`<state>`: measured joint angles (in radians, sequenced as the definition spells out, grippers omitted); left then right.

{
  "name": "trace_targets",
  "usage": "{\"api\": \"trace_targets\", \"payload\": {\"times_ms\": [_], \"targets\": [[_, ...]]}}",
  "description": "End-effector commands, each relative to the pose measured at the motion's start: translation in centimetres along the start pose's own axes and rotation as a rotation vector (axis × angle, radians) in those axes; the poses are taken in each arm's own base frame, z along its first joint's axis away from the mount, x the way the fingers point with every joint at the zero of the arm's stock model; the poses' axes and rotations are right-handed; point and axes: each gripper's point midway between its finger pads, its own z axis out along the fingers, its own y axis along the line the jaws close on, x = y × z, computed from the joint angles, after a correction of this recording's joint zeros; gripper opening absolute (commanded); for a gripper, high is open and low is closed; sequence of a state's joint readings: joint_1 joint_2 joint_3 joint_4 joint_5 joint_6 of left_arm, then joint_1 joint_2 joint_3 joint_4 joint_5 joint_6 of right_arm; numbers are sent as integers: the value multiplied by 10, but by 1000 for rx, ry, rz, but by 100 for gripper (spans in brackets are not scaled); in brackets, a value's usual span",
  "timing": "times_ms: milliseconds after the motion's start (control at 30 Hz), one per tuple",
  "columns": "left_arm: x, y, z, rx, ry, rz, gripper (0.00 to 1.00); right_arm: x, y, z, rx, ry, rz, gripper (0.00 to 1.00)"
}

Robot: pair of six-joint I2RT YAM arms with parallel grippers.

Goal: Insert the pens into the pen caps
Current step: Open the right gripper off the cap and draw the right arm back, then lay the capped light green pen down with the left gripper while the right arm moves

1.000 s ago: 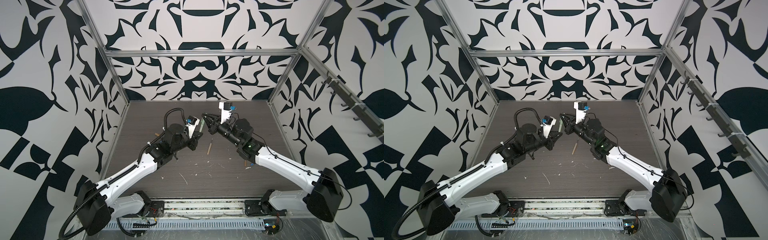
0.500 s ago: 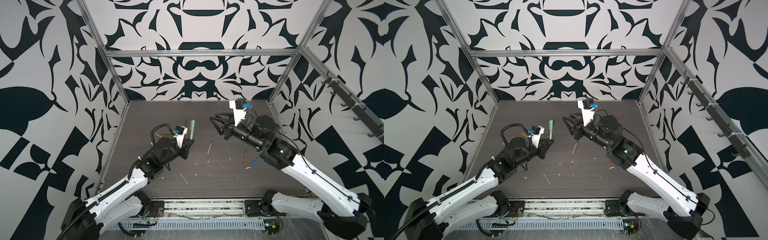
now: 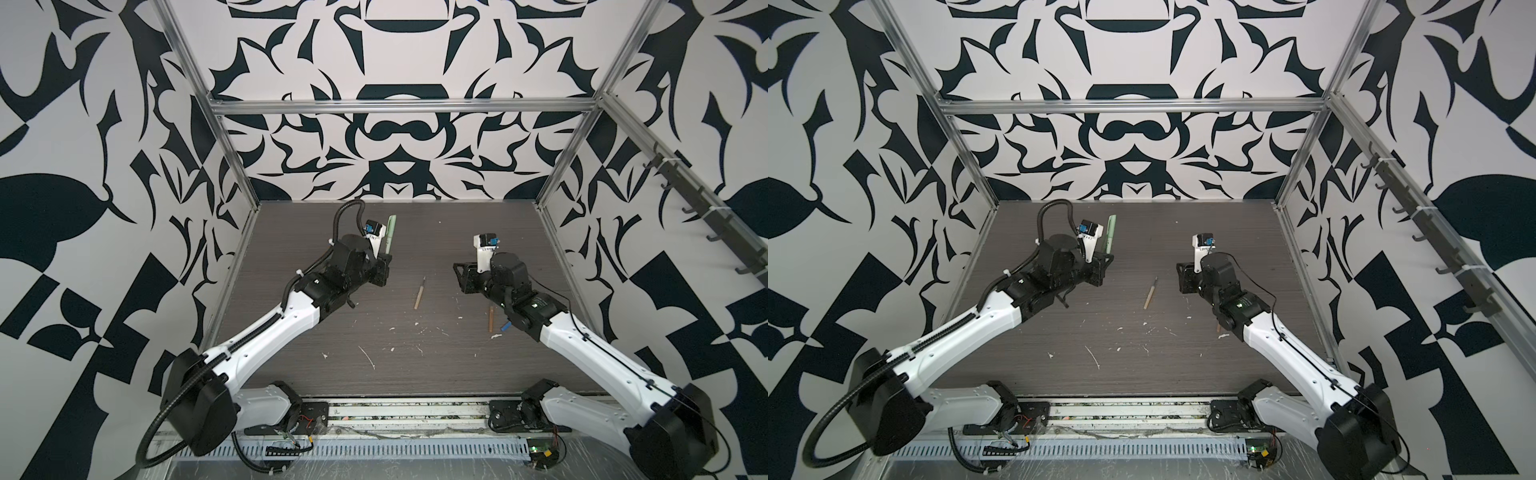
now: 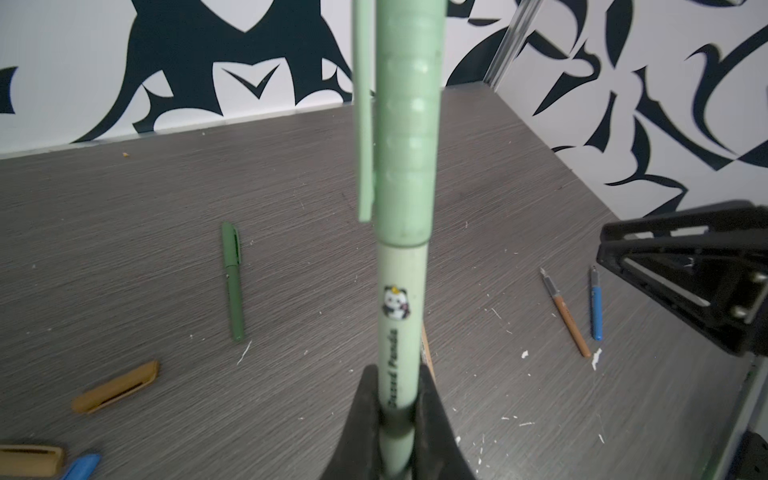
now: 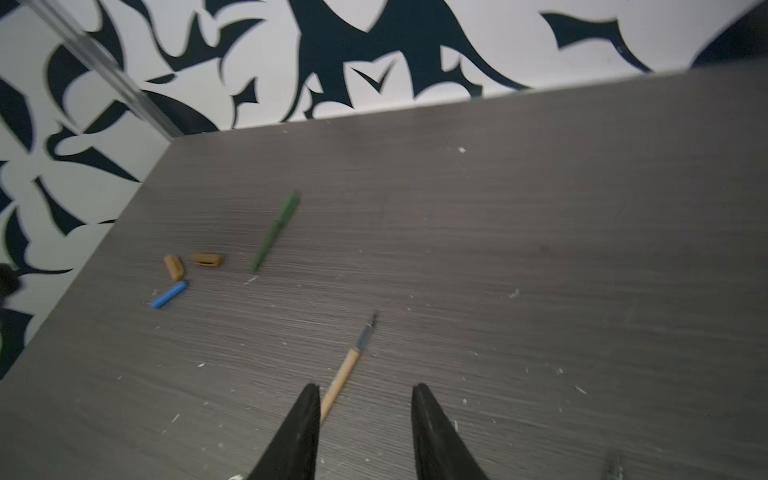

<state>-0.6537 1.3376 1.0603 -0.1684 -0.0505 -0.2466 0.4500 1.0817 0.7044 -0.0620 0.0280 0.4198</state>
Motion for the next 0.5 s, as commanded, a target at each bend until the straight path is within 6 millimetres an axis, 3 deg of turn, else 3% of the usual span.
{"api": "trace_targets", "payload": {"times_ms": [0,267,467], "targets": [[37,20,26,-30,225,-59,0,-5,0,14,-42,-67,97,33],[65,43,103,-123,523,-109,0,39,-39,36,53,-107,200,29],[85,66,147,-213,623,-146,0,40,-60,27,154,-157,222,29]]}}
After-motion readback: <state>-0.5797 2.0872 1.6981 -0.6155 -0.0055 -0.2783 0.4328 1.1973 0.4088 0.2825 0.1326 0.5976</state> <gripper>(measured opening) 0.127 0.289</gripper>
